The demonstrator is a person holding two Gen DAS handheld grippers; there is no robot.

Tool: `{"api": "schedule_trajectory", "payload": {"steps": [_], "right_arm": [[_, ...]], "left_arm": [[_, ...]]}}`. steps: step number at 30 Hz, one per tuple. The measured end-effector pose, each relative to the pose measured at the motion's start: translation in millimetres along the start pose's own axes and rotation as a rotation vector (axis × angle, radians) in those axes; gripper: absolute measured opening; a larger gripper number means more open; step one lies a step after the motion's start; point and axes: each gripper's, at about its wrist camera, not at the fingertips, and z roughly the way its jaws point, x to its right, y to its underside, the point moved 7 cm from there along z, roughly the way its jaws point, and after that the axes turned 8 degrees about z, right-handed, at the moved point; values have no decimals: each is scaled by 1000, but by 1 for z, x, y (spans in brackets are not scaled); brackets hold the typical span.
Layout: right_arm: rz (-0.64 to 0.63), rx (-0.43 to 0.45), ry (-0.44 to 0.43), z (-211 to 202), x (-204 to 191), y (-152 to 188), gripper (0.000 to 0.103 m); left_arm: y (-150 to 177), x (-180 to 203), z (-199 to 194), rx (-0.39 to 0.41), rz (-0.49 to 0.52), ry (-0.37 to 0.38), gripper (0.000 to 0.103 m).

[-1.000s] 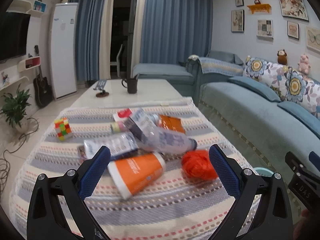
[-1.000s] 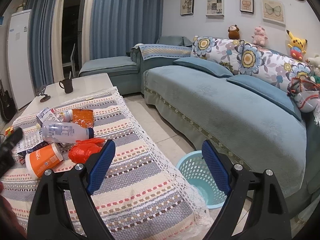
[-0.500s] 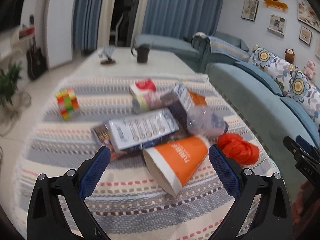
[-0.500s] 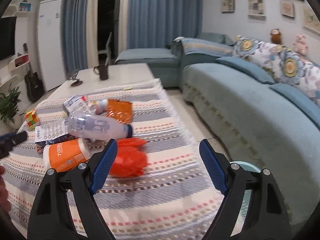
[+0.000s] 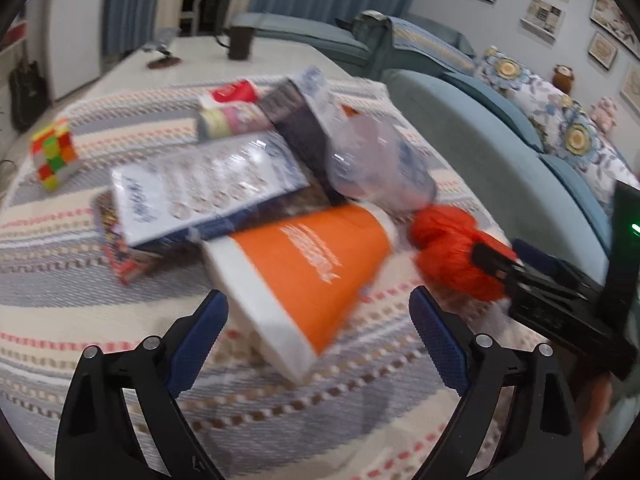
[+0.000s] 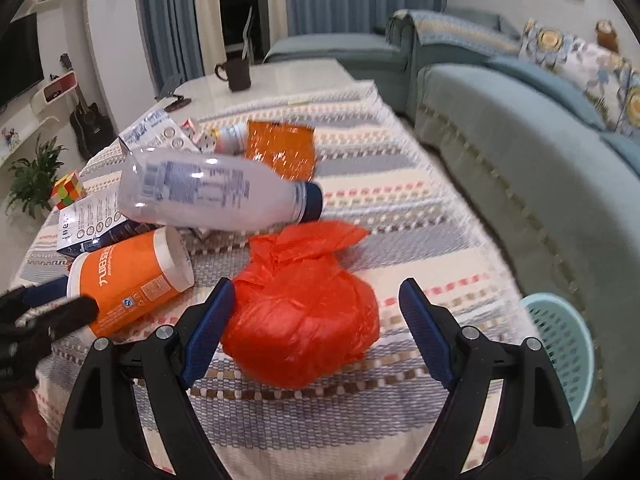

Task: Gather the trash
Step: 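Grasp the red plastic bag with the right tool while the left tool approaches the orange cup, then grasp the orange-white paper cup with the left tool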

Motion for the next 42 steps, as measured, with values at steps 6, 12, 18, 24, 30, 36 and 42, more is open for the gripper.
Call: {"api": "schedule_trajectory", "payload": {"steps": [6,12,18,24,30,36,42], "right_arm": [[49,-81,-74,10,6,12,72],[6,-55,-62,-9,13,16,38],[15,10,-29,-42,33,17,36],[51,25,-1,-58,57,23,36],[65,19,-2,-66,64,33,36],[68,9,-2,-69,69,42,36],[83,15,18,-77,80,50,36]], "left_arm": [[14,36,0,-39,21,211,89],[34,70,-17,-64,98,332,89],[40,82,-55,-25,202,367,90],[24,56,-65,33,211,229,91],[13,17,-8,-87,157,181,91],[33,27,28,-176,124,235,86],[37,55,27,-156,148,175,69]]}}
